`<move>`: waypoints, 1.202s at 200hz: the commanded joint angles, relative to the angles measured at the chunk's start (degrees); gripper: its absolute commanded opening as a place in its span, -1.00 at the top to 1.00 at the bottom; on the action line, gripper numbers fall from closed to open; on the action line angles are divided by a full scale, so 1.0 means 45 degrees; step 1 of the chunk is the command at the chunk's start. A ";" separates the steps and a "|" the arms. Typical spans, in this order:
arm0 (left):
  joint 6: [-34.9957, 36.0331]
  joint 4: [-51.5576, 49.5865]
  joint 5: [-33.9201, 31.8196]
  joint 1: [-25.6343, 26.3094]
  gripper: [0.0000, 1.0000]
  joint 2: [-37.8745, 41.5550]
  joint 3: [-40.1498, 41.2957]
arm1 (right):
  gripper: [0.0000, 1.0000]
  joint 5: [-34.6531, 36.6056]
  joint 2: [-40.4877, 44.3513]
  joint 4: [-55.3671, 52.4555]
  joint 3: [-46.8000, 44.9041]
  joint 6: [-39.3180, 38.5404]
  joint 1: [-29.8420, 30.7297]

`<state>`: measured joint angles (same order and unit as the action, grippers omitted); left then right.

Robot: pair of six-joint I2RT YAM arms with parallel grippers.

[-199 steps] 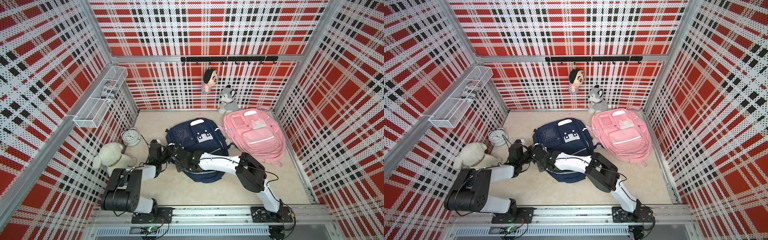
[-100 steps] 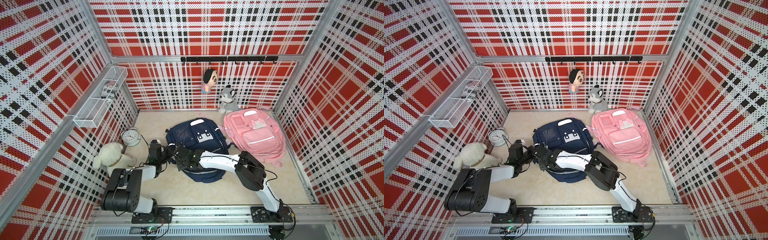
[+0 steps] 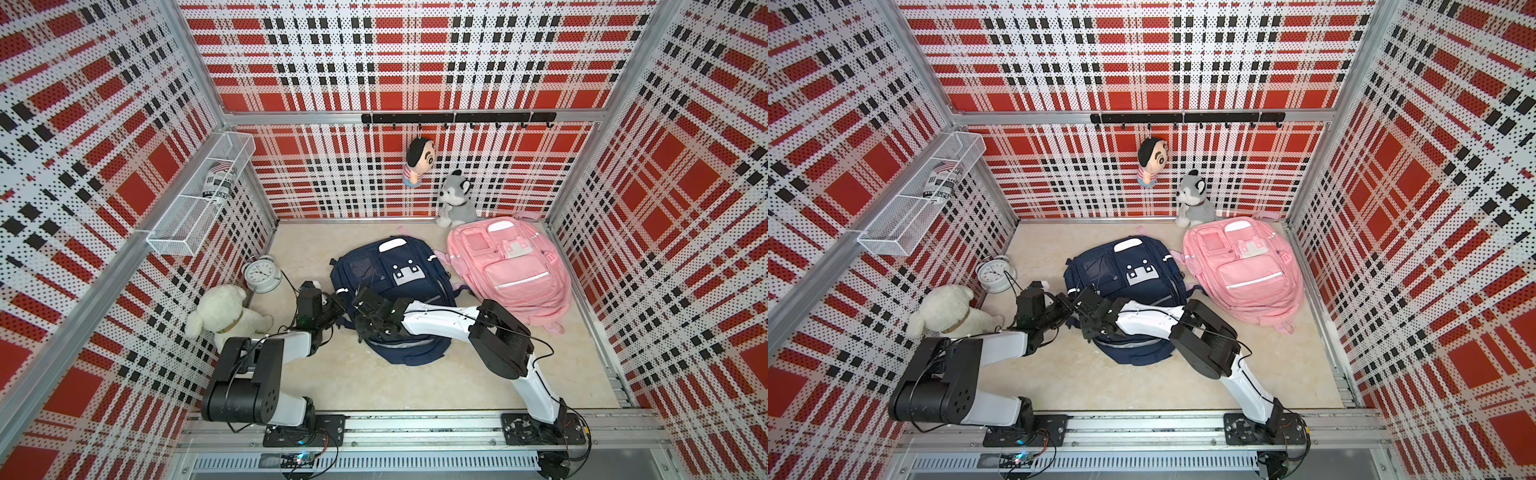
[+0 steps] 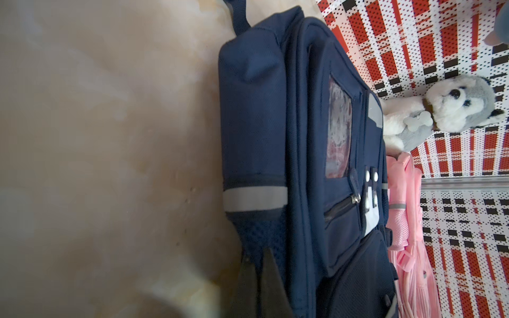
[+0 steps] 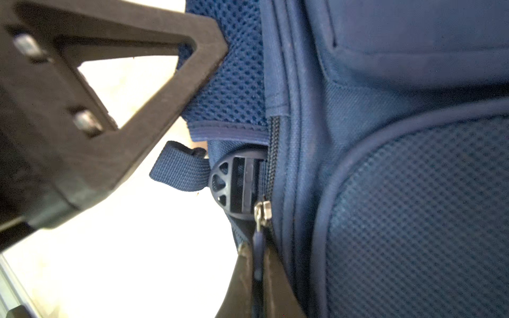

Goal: Zip up the backpack
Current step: Zip the zipper on the backpack.

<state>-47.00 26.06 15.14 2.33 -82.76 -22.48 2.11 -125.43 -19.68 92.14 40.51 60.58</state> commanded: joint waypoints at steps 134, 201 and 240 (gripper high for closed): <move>0.0778 0.0243 -0.0160 -0.0390 1.00 -0.0163 -0.0118 | 0.98 -0.2742 0.0939 0.1539 -0.1681 -0.0388 -0.1130; 0.0797 0.0258 -0.0103 -0.0381 1.00 -0.0146 -0.0102 | 0.63 -0.3217 0.0939 0.2162 -0.2017 -0.0294 -0.1429; 0.0798 0.0233 -0.0100 -0.0381 1.00 -0.0121 -0.0112 | 0.48 -0.3320 0.1027 0.2453 -0.2230 -0.0184 -0.1508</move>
<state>-44.51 25.43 15.68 1.43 -83.44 -22.44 -14.68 -122.58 -8.16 83.88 40.07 55.57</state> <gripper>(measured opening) 0.051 0.257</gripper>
